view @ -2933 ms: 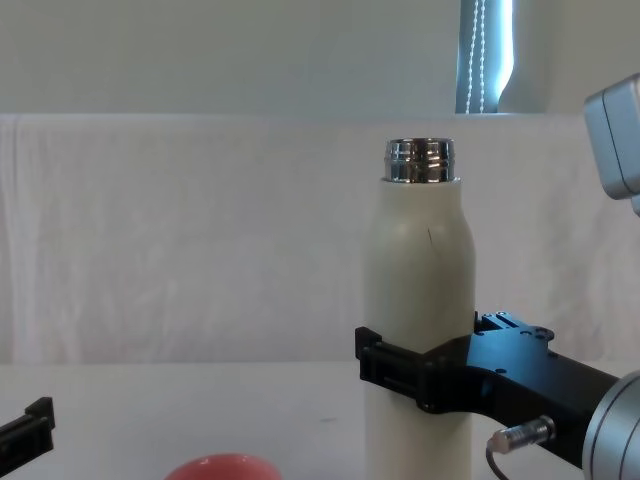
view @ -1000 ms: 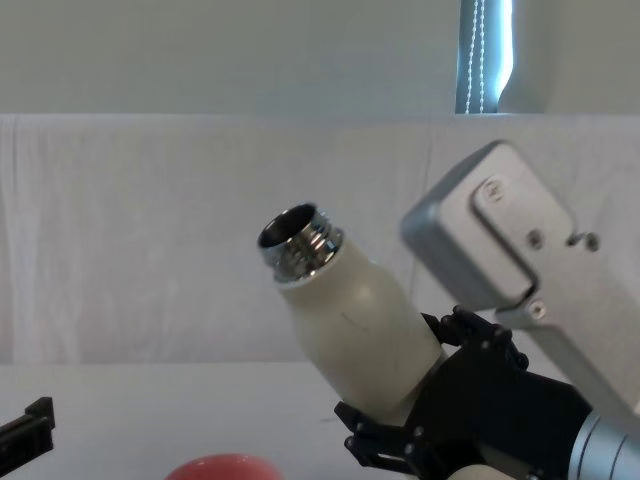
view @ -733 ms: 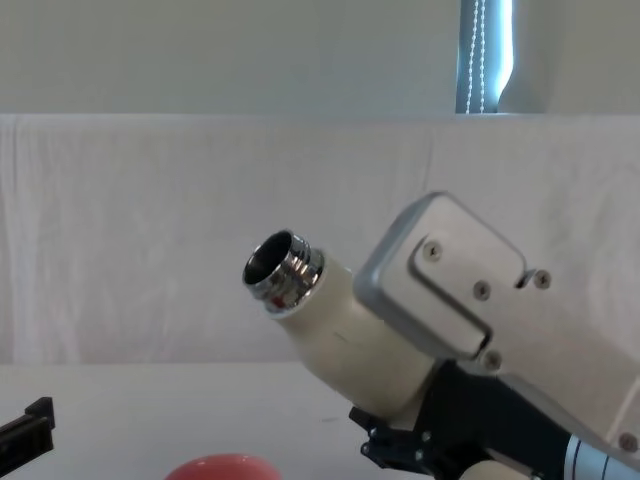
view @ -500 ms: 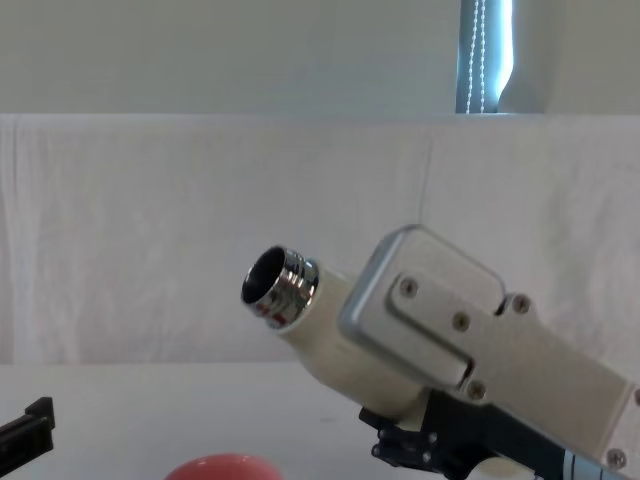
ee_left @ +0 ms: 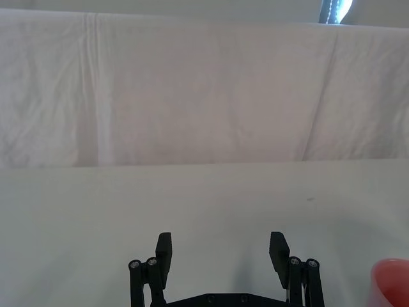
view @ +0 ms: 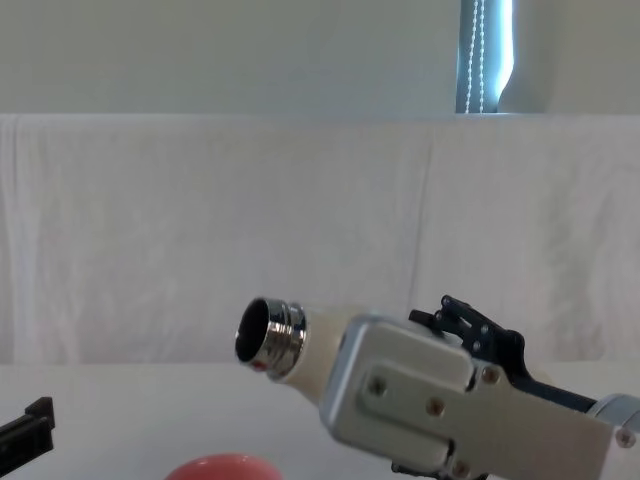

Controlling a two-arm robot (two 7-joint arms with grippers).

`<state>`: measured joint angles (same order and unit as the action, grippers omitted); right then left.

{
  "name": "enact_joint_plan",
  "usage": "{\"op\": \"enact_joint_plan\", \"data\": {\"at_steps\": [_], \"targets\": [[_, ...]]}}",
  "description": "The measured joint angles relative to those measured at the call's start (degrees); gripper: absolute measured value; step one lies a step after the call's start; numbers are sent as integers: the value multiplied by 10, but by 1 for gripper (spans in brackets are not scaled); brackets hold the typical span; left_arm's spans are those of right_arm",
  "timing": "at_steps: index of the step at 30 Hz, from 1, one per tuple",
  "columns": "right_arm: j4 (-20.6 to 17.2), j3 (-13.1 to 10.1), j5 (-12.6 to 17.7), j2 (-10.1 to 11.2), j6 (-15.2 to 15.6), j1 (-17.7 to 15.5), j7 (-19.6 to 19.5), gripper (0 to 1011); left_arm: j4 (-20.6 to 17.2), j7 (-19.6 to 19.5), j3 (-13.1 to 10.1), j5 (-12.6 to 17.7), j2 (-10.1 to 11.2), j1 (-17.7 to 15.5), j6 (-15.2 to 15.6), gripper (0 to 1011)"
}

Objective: Grasp the thermos with one hand and pour water into the cup lid.

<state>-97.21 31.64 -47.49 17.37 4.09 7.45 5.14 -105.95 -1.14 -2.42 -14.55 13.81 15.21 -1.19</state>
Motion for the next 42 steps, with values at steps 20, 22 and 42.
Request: {"op": "enact_joint_plan", "data": {"at_steps": [20, 22, 42], "targets": [[22, 25, -73, 18, 13, 22, -9, 958, 0, 0, 0, 0, 0, 0, 0, 1001], [22, 27, -79, 19, 15, 23, -10, 958, 0, 0, 0, 0, 0, 0, 0, 1001], [23, 41, -125, 33, 21, 32, -29, 958, 0, 0, 0, 0, 0, 0, 0, 1001]]}}
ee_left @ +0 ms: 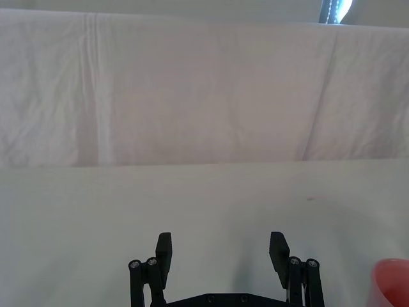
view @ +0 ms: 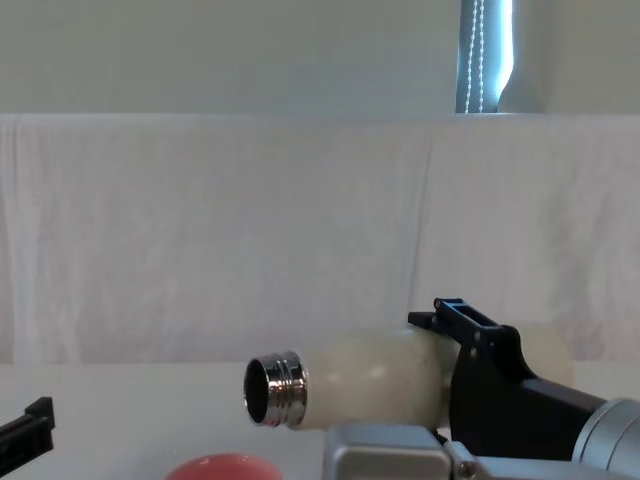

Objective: Grasp the thermos with one hand and pour water into the cup lid.

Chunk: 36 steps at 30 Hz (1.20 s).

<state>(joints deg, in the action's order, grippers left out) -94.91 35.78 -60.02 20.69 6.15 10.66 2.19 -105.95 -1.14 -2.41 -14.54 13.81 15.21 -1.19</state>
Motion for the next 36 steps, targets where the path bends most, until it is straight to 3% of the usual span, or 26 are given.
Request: {"op": "enact_joint_plan", "data": {"at_steps": [14, 36], "targets": [[-12, 9, -25, 13, 7, 4, 0, 958, 0, 0, 0, 0, 0, 0, 0, 1001], [-22, 11, -31, 16, 11, 3, 4, 958, 0, 0, 0, 0, 0, 0, 0, 1001]]}}
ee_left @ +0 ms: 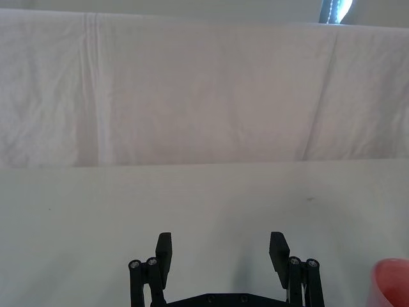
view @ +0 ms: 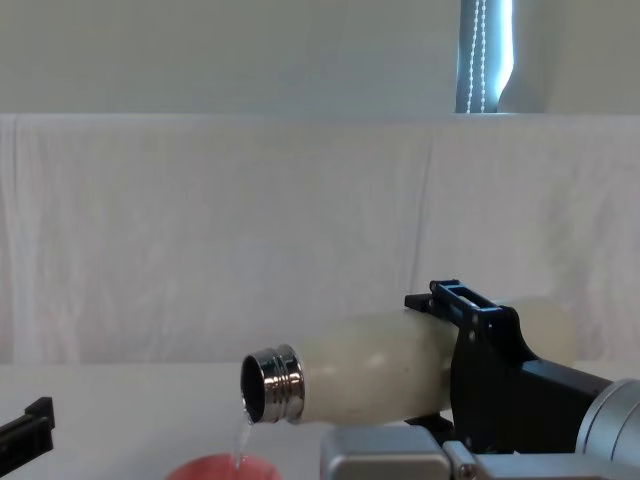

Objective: Grasp the thermos with one hand and pour water into the cup lid.

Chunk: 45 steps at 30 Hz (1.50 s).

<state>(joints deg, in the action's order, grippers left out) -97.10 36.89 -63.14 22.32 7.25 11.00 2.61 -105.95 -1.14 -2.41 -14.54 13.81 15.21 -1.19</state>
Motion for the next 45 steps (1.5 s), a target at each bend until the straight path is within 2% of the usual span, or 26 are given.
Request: {"op": "enact_joint_plan", "data": {"at_steps": [45], "targets": [[-1, 6, -10, 3, 3, 2, 0, 958, 0, 0, 0, 0, 0, 0, 0, 1001]]}}
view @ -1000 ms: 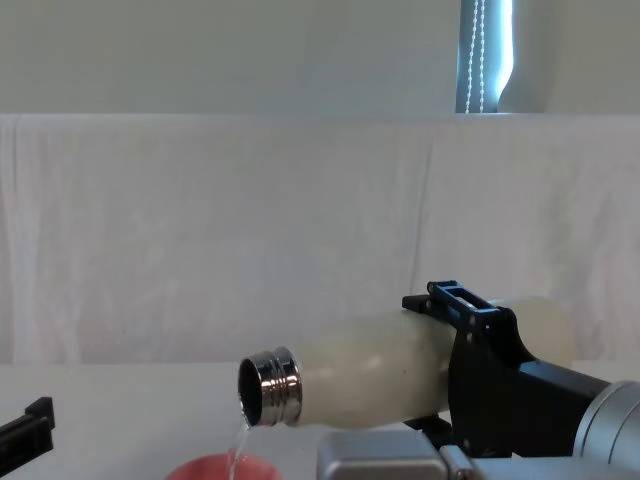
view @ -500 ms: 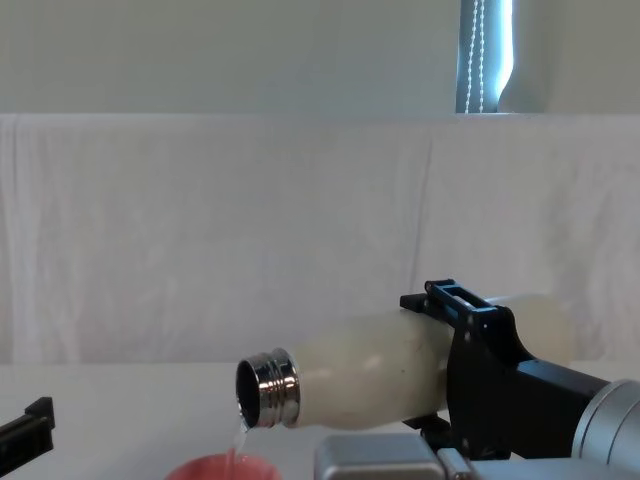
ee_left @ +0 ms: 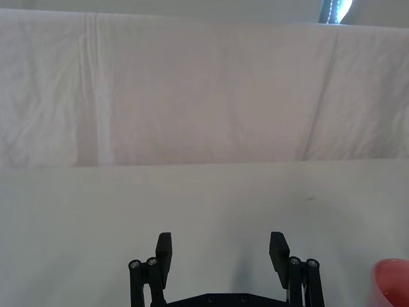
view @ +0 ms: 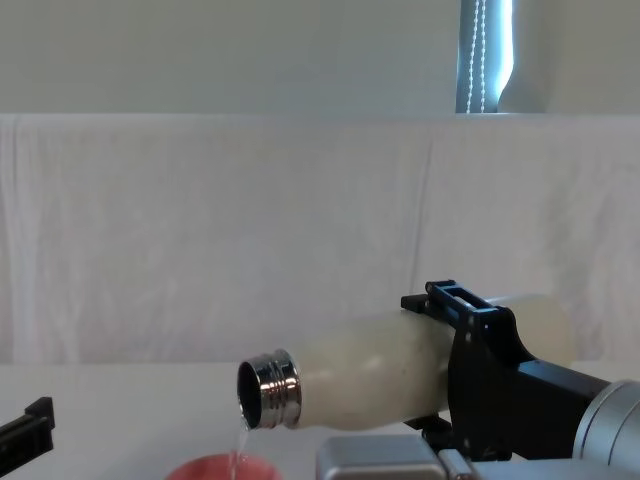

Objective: Grasp the thermos with one hand and pour water into the cup lid.

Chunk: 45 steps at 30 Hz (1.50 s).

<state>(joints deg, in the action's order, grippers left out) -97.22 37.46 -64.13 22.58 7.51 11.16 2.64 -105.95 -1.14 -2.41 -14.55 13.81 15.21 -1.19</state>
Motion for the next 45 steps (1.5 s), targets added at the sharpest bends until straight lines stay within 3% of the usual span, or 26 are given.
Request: {"op": "enact_joint_plan", "data": {"at_steps": [21, 36, 45], "targets": [[0, -2, 5, -1, -3, -2, -7, 958, 0, 0, 0, 0, 0, 0, 0, 1001], [-2, -21, 56, -19, -19, -21, -13, 958, 0, 0, 0, 0, 0, 0, 0, 1001], [-3, -23, 62, -24, -20, -28, -13, 958, 0, 0, 0, 0, 0, 0, 0, 1001]]}}
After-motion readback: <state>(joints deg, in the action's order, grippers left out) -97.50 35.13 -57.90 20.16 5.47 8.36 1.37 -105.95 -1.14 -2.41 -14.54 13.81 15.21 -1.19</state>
